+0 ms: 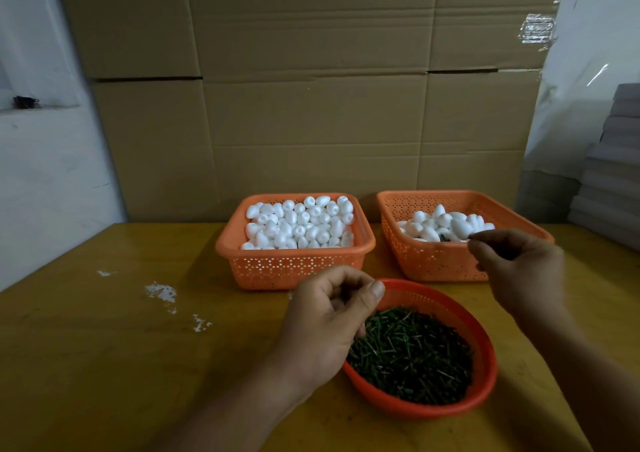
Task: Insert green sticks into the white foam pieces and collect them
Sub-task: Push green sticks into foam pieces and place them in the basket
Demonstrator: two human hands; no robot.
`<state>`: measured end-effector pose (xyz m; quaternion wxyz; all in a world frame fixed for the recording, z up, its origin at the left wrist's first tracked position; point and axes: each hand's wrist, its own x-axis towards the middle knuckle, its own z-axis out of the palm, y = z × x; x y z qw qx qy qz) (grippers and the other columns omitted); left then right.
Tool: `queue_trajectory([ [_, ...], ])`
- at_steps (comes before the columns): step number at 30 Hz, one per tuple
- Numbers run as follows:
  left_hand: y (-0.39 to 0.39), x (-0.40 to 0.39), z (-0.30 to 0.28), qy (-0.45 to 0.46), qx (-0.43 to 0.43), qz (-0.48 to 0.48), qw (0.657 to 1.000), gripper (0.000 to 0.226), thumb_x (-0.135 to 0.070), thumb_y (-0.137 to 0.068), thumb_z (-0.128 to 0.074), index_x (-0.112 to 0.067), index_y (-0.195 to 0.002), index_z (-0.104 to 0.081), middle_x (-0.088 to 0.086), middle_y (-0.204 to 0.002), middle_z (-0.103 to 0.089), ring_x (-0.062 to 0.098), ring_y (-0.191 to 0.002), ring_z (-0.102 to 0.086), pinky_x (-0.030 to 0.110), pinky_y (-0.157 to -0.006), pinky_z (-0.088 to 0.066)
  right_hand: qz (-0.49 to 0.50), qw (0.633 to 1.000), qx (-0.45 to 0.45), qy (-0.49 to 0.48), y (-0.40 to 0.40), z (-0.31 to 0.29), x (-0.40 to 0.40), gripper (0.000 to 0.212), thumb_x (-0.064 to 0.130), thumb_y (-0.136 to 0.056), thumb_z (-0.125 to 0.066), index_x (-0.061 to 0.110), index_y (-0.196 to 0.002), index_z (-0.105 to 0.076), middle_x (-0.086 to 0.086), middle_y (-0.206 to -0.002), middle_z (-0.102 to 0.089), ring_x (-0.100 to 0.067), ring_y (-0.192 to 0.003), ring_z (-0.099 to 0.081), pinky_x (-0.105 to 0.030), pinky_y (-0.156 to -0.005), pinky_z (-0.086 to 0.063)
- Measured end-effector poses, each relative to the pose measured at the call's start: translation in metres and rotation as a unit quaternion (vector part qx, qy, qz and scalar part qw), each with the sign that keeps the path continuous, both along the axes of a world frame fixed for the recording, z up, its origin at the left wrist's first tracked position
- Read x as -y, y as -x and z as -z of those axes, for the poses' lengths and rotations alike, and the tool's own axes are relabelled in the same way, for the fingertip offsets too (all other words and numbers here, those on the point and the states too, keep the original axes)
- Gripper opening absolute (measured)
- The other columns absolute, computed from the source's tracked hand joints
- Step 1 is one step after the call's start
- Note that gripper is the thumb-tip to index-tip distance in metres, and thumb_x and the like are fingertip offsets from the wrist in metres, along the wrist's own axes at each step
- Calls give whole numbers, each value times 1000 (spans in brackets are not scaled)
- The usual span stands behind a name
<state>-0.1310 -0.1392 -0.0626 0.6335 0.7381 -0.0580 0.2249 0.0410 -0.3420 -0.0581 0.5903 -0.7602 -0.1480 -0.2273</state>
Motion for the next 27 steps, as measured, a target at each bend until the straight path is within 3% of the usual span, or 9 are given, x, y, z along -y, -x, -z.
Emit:
queue_trajectory([
  [2,0,1,0,-2,-2,5,1000,16,-40,-86,-67,-25,-86,-71,-8,-67,-61,9,-60,-58,16,-57,-46,49,999,7,15,-13,5,8,19,14,-88,-75,32,-86,-72,13,-81,-69,-5,-73,-64,-28,-64,-51],
  [5,0,1,1,-8,-6,8,1000,16,-42,-86,-66,-26,-86,-70,-8,-68,-61,10,-61,-58,17,-58,-46,101,993,23,54,-28,11,13,11,18,-91,-73,23,-99,-77,18,-80,-65,-10,-67,-61,-26,-57,-44],
  [7,0,0,2,-14,-6,9,1000,13,-40,-88,-67,-27,-85,-70,-8,-68,-62,10,-61,-59,17,-58,-46,120,988,39,84,-35,16,10,14,16,-91,-72,19,-104,-78,5,-85,-69,-14,-63,-59,-26,-57,-44],
  [10,0,-2,3,-24,-5,8,1000,11,-39,-89,-67,-29,-85,-70,-8,-68,-62,11,-61,-59,17,-58,-46,123,981,75,128,-41,20,4,17,10,-93,-68,12,-108,-77,-11,-107,-71,-17,-77,-59,-30,-68,-44],
  [13,0,-2,3,-25,-5,10,1000,12,-37,-91,-67,-27,-86,-70,-7,-69,-62,11,-61,-59,16,-58,-46,124,967,134,180,-43,23,2,20,3,-94,-64,4,-110,-75,-18,-110,-70,-24,-85,-60,-33,-74,-46],
  [16,0,-2,3,-26,-5,12,1000,14,-39,-90,-67,-25,-87,-70,-7,-69,-62,9,-61,-59,16,-58,-46,131,953,146,232,-42,25,2,24,2,-96,-58,4,-114,-74,-18,-114,-69,-36,-99,-63,-45,-79,-53],
  [20,-1,-3,3,-30,-6,8,999,9,-31,-94,-67,-25,-88,-70,-8,-68,-62,9,-61,-58,16,-57,-46,126,953,123,248,-39,23,0,29,-1,-94,-55,5,-115,-74,-18,-120,-67,-39,-109,-61,-50,-83,-54],
  [24,-3,-5,4,-37,-3,-8,999,18,-21,-97,-65,-27,-80,-67,-7,-64,-57,9,-57,-52,19,-55,-43,128,960,117,222,-36,21,2,30,-5,-91,-58,2,-117,-72,-20,-122,-64,-38,-105,-61,-41,-83,-50],
  [27,-3,-8,3,-42,1,-30,999,29,-21,-98,-63,-24,-70,-59,-3,-61,-51,14,-57,-48,24,-52,-41,128,968,131,172,-29,13,2,31,-5,-90,-60,3,-118,-72,-18,-114,-64,-24,-85,-56,-31,-75,-39],
])
